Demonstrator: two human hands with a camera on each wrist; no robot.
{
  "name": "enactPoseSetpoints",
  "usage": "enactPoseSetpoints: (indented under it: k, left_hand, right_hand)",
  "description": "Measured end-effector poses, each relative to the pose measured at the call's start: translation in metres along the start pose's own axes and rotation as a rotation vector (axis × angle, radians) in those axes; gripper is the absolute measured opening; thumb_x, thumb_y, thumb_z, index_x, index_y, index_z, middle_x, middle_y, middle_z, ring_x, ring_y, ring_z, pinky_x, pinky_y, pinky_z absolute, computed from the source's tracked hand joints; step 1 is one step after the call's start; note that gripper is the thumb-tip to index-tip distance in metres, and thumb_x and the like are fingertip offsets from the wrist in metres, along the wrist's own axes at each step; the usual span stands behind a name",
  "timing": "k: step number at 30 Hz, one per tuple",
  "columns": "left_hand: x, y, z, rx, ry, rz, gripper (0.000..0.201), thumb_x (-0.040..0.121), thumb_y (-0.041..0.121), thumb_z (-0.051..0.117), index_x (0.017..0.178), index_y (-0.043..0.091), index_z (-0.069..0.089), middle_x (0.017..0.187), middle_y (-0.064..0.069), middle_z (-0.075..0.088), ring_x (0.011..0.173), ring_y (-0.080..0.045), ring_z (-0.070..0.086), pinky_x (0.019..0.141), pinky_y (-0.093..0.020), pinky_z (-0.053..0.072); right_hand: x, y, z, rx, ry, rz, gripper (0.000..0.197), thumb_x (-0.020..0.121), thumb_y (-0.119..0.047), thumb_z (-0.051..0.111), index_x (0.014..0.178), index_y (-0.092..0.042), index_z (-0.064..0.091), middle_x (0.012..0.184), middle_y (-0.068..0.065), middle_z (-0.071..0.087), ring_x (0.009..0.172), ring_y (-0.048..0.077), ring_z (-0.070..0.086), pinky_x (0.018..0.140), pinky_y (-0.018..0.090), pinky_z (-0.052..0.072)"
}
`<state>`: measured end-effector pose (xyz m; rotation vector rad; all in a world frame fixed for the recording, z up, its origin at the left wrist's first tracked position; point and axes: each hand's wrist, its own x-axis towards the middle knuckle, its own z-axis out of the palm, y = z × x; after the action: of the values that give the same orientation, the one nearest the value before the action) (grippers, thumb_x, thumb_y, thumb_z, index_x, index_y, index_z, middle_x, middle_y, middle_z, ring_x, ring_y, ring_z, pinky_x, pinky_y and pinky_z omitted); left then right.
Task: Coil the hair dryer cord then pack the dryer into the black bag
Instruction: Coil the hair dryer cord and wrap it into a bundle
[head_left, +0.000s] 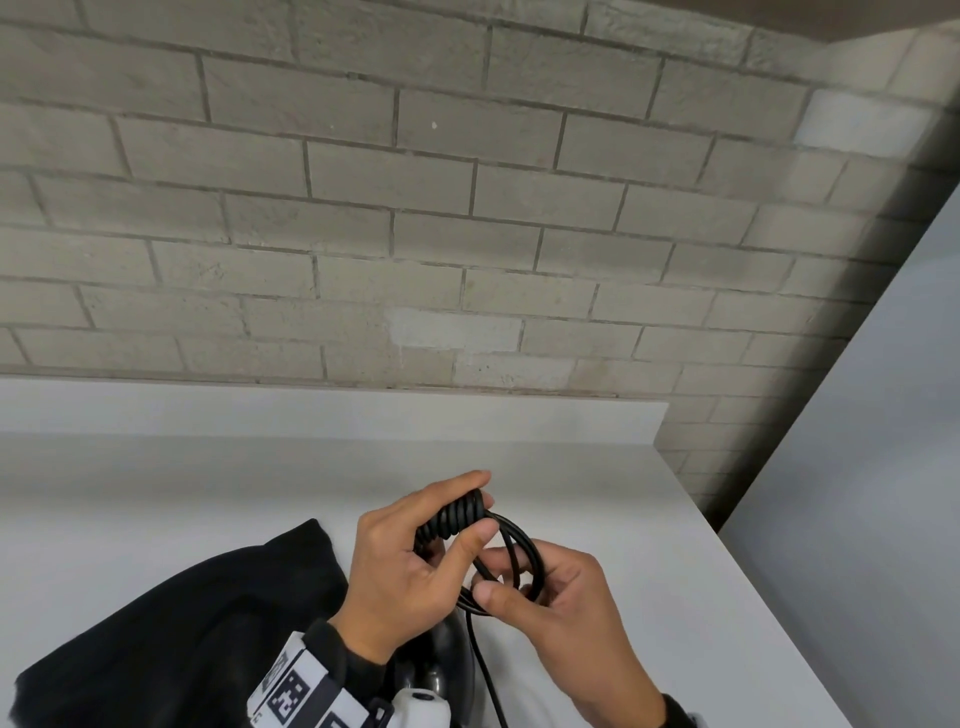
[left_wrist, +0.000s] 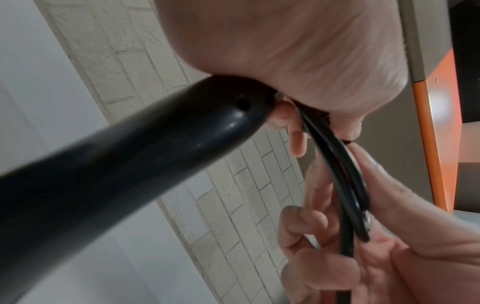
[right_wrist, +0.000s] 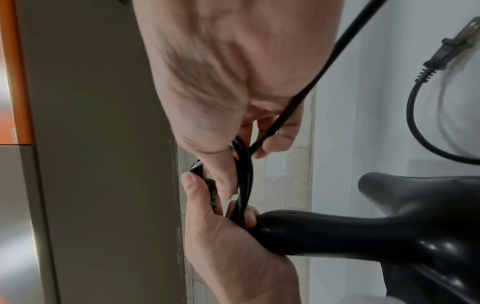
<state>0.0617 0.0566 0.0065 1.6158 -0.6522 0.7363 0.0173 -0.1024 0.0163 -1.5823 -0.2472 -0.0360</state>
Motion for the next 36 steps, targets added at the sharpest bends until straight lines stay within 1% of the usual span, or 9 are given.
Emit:
enactPoseSetpoints:
  k: [9, 13, 15, 18, 22, 26, 30, 32, 36]
  left_hand:
    - [0.001, 0.002, -0.001, 0.001, -0.027, -0.071, 0.024, 0.085, 0.04, 0.071, 0.107, 0.029, 0.069, 0.094, 0.012, 0.075, 0.064, -0.027, 0.07, 0.056, -0.044, 0.056]
    - [0.0, -0.001, -0.002, 0.02, -0.046, -0.088, 0.022, 0.084, 0.039, 0.072, 0.104, 0.03, 0.071, 0.092, 0.011, 0.075, 0.062, -0.029, 0.069, 0.054, -0.045, 0.055]
    - [0.0, -0.001, -0.002, 0.029, -0.052, -0.095, 0.022, 0.084, 0.041, 0.072, 0.103, 0.03, 0.072, 0.091, 0.011, 0.075, 0.061, -0.028, 0.069, 0.053, -0.044, 0.055]
    - [-0.001, 0.0, -0.002, 0.038, -0.06, -0.096, 0.022, 0.083, 0.041, 0.072, 0.102, 0.031, 0.072, 0.088, 0.011, 0.075, 0.062, -0.026, 0.069, 0.054, -0.043, 0.055]
    - [-0.003, 0.0, -0.002, 0.058, -0.054, -0.103, 0.023, 0.082, 0.043, 0.072, 0.103, 0.033, 0.071, 0.086, 0.012, 0.075, 0.06, -0.024, 0.069, 0.051, -0.041, 0.055]
    - [0.0, -0.004, -0.004, 0.11, -0.032, -0.05, 0.026, 0.084, 0.049, 0.071, 0.104, 0.032, 0.071, 0.085, 0.016, 0.074, 0.058, -0.018, 0.069, 0.052, -0.036, 0.055]
    - [0.002, -0.001, -0.005, 0.157, -0.022, 0.061, 0.03, 0.086, 0.048, 0.07, 0.098, 0.021, 0.075, 0.08, 0.016, 0.073, 0.059, -0.01, 0.068, 0.053, -0.031, 0.054]
    - [0.002, 0.0, -0.004, 0.159, -0.013, 0.098, 0.03, 0.085, 0.044, 0.072, 0.094, 0.016, 0.077, 0.079, 0.015, 0.073, 0.059, -0.01, 0.068, 0.053, -0.031, 0.054]
    - [0.005, -0.005, -0.004, 0.175, 0.002, 0.103, 0.028, 0.084, 0.04, 0.074, 0.092, 0.013, 0.077, 0.082, 0.013, 0.073, 0.065, 0.005, 0.064, 0.058, -0.02, 0.052]
  right_hand:
    - [-0.004, 0.001, -0.005, -0.112, 0.088, 0.009, 0.026, 0.06, -0.036, 0.085, 0.079, -0.021, 0.074, 0.073, -0.001, 0.071, 0.071, 0.013, 0.064, 0.075, 0.033, 0.055]
    - [-0.008, 0.006, 0.0, -0.271, 0.212, -0.081, 0.033, 0.067, -0.027, 0.085, 0.087, -0.036, 0.061, 0.086, -0.005, 0.071, 0.078, 0.012, 0.064, 0.081, 0.028, 0.05]
    - [-0.01, 0.011, 0.006, -0.433, 0.333, -0.258, 0.039, 0.07, -0.028, 0.082, 0.092, -0.041, 0.052, 0.104, -0.013, 0.064, 0.078, 0.01, 0.06, 0.071, 0.016, 0.046]
    - [-0.01, 0.016, 0.011, -0.867, 0.373, -0.579, 0.021, 0.079, -0.03, 0.069, 0.096, -0.035, 0.057, 0.121, -0.006, 0.056, 0.075, 0.005, 0.057, 0.055, 0.021, 0.049]
    - [-0.008, 0.019, 0.019, -1.166, 0.365, -0.463, 0.02, 0.086, -0.033, 0.054, 0.095, -0.028, 0.071, 0.122, 0.006, 0.064, 0.077, 0.023, 0.06, 0.058, 0.034, 0.051]
    - [-0.01, 0.007, 0.02, -0.728, 0.181, -0.053, 0.019, 0.085, -0.047, 0.052, 0.085, -0.036, 0.067, 0.115, -0.024, 0.055, 0.1, 0.002, 0.051, 0.077, 0.026, 0.047]
    - [-0.005, -0.031, 0.002, 0.05, -0.049, 0.387, 0.031, 0.088, -0.035, 0.064, 0.066, -0.016, 0.072, 0.081, -0.003, 0.067, 0.068, 0.011, 0.053, 0.063, 0.023, 0.037]
    - [-0.004, -0.046, -0.007, 0.512, -0.057, 0.599, 0.04, 0.091, -0.032, 0.059, 0.055, -0.013, 0.062, 0.096, 0.015, 0.068, 0.069, 0.021, 0.053, 0.06, 0.028, 0.037]
    - [-0.007, -0.053, -0.016, 0.353, -0.062, 0.474, 0.05, 0.089, -0.047, 0.061, 0.062, -0.005, 0.059, 0.109, 0.019, 0.07, 0.085, 0.022, 0.058, 0.075, 0.033, 0.039]
